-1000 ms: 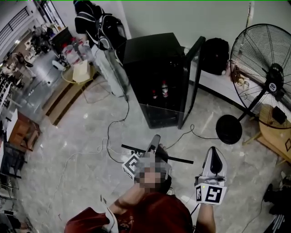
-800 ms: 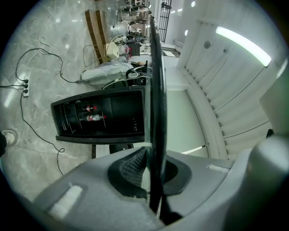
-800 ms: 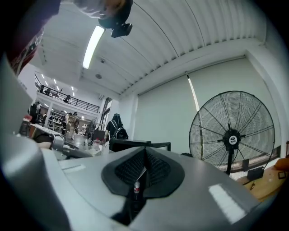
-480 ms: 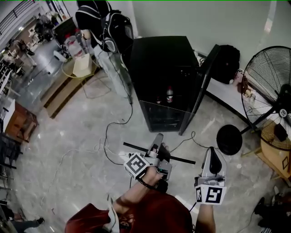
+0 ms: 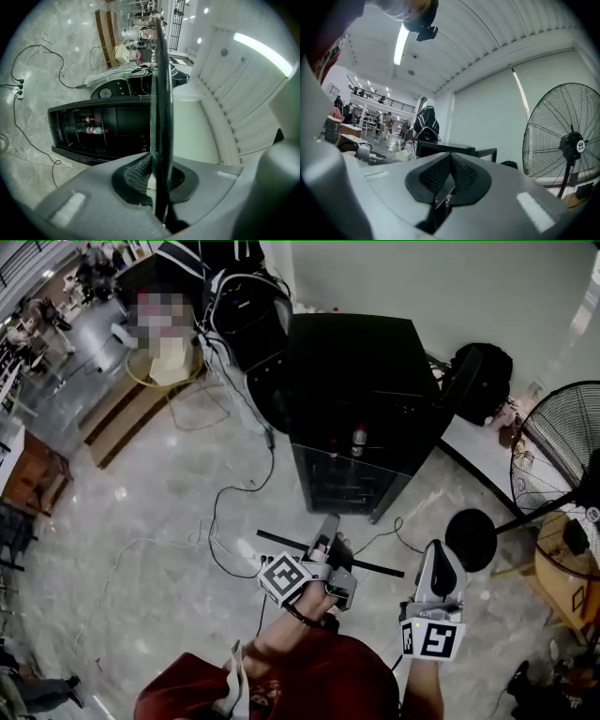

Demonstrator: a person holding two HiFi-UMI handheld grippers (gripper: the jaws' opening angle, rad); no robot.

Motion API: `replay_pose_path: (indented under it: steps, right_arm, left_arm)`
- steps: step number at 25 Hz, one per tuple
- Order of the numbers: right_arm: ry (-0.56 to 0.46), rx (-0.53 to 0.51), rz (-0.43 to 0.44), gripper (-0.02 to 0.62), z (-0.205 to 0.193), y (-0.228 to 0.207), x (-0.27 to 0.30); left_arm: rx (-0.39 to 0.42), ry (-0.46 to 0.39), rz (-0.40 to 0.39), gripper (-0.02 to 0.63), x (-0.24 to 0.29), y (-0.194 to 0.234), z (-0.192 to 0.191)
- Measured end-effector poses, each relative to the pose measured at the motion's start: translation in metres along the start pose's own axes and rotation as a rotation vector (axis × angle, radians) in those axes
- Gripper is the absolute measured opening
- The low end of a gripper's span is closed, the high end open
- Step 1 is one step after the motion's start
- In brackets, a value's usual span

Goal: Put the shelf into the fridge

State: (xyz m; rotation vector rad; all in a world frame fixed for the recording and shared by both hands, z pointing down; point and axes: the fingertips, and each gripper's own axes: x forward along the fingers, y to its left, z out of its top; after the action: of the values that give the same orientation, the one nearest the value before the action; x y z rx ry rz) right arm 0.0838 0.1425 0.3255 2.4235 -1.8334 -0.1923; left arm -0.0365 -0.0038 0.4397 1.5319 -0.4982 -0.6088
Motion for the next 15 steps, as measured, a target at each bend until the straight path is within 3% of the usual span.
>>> replay_pose_path:
  steps: [11,15]
  right_arm:
    - [0.013,-0.016,0.022,0.000,-0.003,0.005,0.038]
    - [0.011,-0.007,0.040,0.000,-0.007,0.002,0.048]
  left_arm:
    - [-0.040,-0.026,0.034,0.012,0.023,0.021,0.018]
    - [-0.058,-0.048,0.011,0.012,0.030,0.020,0.019]
